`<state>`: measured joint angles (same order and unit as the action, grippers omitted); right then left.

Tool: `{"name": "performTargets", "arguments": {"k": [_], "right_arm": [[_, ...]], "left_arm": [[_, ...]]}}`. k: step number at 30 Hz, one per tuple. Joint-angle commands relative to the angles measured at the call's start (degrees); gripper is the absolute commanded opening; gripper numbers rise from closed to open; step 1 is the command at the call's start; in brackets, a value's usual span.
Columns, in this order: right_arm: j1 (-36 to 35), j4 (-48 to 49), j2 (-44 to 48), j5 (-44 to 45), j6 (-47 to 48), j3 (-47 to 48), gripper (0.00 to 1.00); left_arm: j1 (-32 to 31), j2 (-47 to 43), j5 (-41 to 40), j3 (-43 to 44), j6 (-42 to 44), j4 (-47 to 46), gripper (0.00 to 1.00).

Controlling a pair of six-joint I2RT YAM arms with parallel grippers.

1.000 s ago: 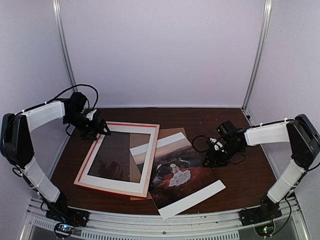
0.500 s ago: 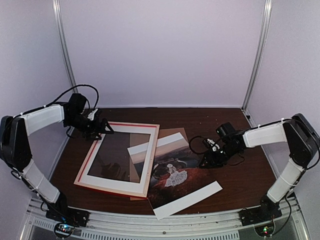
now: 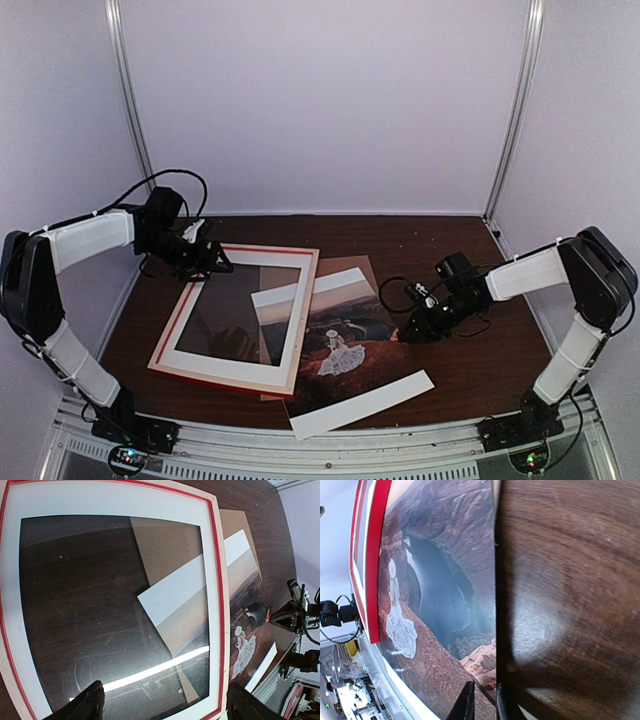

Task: Put the photo into the frame
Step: Pick up the photo from the backboard.

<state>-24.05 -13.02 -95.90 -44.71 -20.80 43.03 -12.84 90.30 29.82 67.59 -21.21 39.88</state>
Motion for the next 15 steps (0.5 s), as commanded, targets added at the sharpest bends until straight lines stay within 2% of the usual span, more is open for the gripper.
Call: {"name": "performTargets", "arguments": {"k": [1, 7, 11, 15], "right_arm": [[0.7, 4.6, -1.2, -4.4, -1.5, -1.1, 0.13], [1.5, 5.4, -1.3, -5.5, -2.1, -1.1, 0.0], [2.8, 3.6, 1.3, -5.0, -2.3, -1.0, 0.0], [4.3, -3.2, 5.6, -2.6, -0.5, 0.6, 0.0]], "left_arm": [[-1.9, 0.1, -2.5, -0.5, -0.1, -2.1, 0.84], [-4.4, 1.2, -4.2, -0.1, -0.8, -2.4, 0.83], [-6.8, 1.3, -5.4, -0.1, -1.6, -3.3, 0.83], [-9.8, 1.6, -6.8, 0.2, -2.4, -4.7, 0.83]]}}
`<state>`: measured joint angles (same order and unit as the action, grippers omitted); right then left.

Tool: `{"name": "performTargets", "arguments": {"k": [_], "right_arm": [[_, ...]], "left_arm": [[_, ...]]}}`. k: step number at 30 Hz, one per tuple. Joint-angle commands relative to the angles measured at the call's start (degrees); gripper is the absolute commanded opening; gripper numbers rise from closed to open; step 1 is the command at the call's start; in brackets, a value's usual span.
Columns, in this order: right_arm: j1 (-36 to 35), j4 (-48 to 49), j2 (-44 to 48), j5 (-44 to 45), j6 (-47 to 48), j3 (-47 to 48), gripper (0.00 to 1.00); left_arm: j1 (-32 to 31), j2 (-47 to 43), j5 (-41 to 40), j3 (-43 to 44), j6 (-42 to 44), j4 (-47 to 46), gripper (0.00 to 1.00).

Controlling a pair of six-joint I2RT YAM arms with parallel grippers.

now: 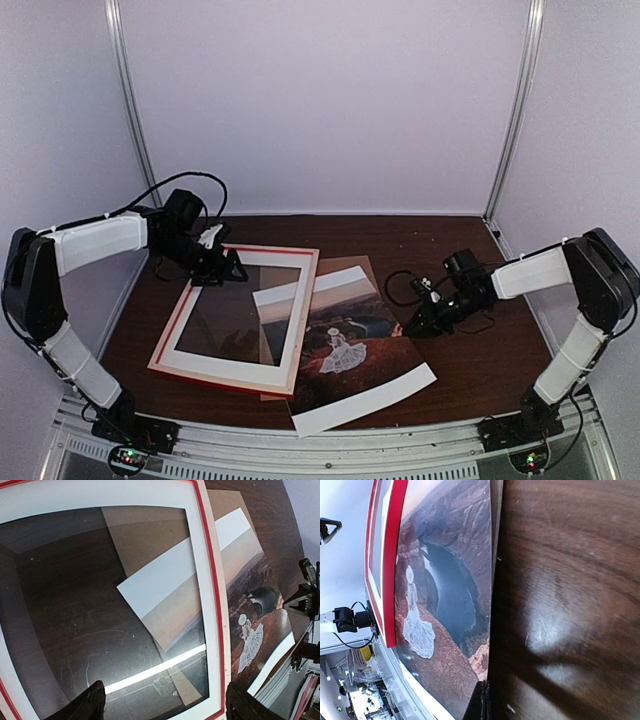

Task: Put the photo into the frame
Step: Pick up the photo from the backboard, then turn over the photo at the center of the board.

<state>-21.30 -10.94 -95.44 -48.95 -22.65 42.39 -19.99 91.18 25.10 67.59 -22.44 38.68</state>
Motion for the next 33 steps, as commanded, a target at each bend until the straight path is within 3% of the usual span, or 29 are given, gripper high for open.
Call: {"name": "performTargets", "arguments": {"k": [1, 10, 15, 22, 26, 33], "right_arm": [[2.1, -7.7, 6.3, 2.3, 2.1, 1.9, 0.0], [10.2, -33.3, 17.0, 13.8, 10.0, 9.7, 0.0], [10.9, -46.7, 22.5, 24.9, 12.7, 20.0, 0.0], [10.4, -58.1, 24.6, 33.4, 13.6, 38.9, 0.0], [5.5, -62.2, 22.1, 40.4, 13.0, 49.2, 0.0], [-13.0, -64.9, 12.1, 54.0, 10.0, 62.8, 0.0]], "left_arm": [[-3.6, 0.8, -2.4, 0.4, -1.3, -3.8, 0.83], [-10.1, 2.9, -4.5, 3.1, -3.1, -5.5, 0.83], [-13.2, 3.9, -4.2, 5.3, -4.9, -6.8, 0.83], [-15.5, 5.6, -4.7, 8.4, -6.0, -6.9, 0.83], [-15.8, 5.7, -4.9, 8.9, -7.0, -6.9, 0.83], [-16.2, 4.7, -4.9, 7.9, -9.8, -8.4, 0.84]]}}
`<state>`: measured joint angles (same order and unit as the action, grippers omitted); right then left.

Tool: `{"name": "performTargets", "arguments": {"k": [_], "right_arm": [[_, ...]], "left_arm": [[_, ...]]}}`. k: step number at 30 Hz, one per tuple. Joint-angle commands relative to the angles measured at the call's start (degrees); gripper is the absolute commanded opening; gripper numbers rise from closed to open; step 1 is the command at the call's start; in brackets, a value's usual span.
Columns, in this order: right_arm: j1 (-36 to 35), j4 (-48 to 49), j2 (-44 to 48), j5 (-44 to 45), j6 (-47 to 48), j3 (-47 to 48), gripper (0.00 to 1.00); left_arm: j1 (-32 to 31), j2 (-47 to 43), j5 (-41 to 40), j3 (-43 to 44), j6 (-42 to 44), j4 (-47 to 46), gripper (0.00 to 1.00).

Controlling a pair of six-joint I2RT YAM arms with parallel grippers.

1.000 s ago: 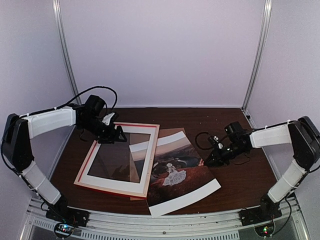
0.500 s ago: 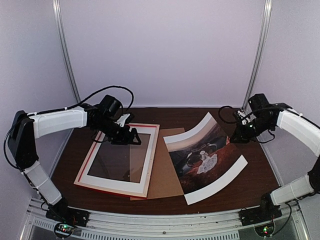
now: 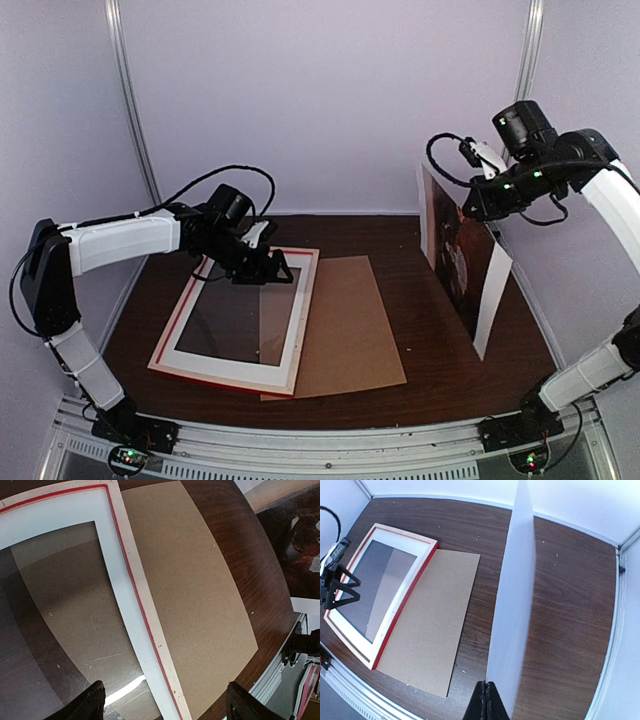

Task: Put the photo into the frame
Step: Turn over the photo at the center of the board.

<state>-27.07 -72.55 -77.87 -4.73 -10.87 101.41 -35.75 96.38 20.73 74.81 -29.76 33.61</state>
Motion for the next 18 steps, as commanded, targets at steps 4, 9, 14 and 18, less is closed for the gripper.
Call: {"name": "performTargets", "arguments": {"k": [4, 9, 14, 18], "right_arm": [[-12.9, 2.7, -11.4, 8.5, -3.7, 1.4, 0.0], [-16.6, 12.3, -15.9, 4.8, -7.0, -4.7, 0.0], [-17.2, 17.4, -15.2, 4.2, -9.1, -10.3, 0.0], [-9.4, 21.0, -11.7, 8.0, -9.6, -19.2, 0.03]], "left_arm": [[-0.5, -2.3, -0.2, -2.0, -6.5, -7.0, 0.86], [-0.5, -3.5, 1.1, -6.3, -11.9, -13.0, 0.86], [-0.5, -2.7, 2.0, -7.9, -13.2, -15.0, 0.86], [-0.6, -2.4, 1.8, -8.3, -12.8, -15.1, 0.86]]}}
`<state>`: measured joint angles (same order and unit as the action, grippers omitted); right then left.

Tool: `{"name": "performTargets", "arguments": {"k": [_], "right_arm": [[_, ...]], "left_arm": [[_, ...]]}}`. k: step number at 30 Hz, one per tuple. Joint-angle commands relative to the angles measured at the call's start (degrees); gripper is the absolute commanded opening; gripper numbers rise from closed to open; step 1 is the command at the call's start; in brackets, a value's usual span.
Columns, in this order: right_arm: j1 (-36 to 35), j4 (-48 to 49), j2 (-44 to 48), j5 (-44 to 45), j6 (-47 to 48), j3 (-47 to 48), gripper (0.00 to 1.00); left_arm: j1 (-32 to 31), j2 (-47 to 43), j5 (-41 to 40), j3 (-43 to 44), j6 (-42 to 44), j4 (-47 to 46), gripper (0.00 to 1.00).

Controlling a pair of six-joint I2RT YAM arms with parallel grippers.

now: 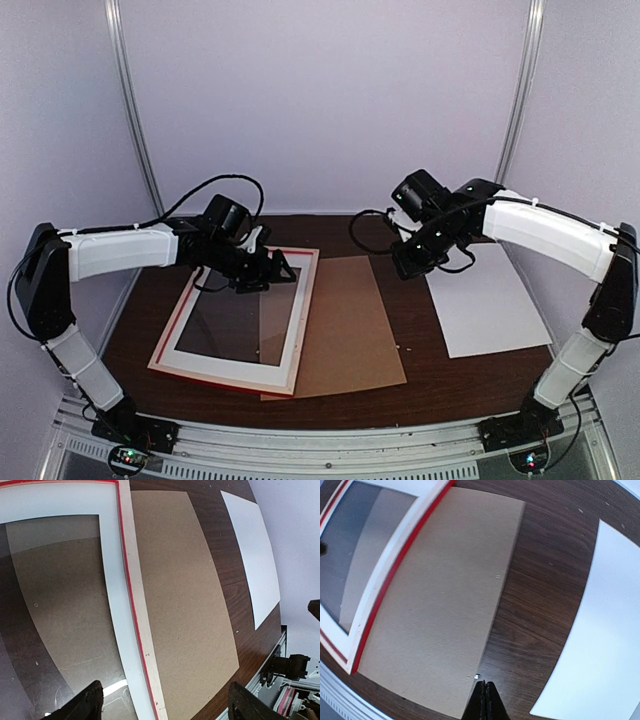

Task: Put the photo into the frame
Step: Turn over the photo at the center of the board, then adjust the photo at the center of the board.

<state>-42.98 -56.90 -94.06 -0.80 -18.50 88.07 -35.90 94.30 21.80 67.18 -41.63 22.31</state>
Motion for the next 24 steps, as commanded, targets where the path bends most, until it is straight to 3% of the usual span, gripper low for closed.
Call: {"name": "performTargets", "arguments": {"k": [1, 5, 11, 18, 24], "right_arm": [[9.1, 6.6, 5.1, 4.4, -2.0, -8.4, 0.09], [18.5, 12.1, 6.1, 4.6, -2.5, -16.3, 0.45], [28.4, 19.8, 0.9, 1.8, -2.6, -21.3, 0.68], [30.0, 22.0, -9.1, -2.8, -2.7, -19.9, 0.67], [29.9, 25.2, -10.0, -7.0, -4.2, -24.3, 0.61]], "left_arm": [[-0.5, -0.2, 0.7, -0.8, -0.8, -3.8, 0.86], [-0.6, 0.2, 0.9, -0.6, -0.1, -3.9, 0.87], [-0.7, 0.4, 1.2, -0.4, 1.0, -3.3, 0.9], [-1.1, 0.8, 1.5, -0.5, 1.3, -3.4, 0.94], [-1.3, 0.9, 1.5, -0.6, 1.6, -3.4, 0.94]]}}
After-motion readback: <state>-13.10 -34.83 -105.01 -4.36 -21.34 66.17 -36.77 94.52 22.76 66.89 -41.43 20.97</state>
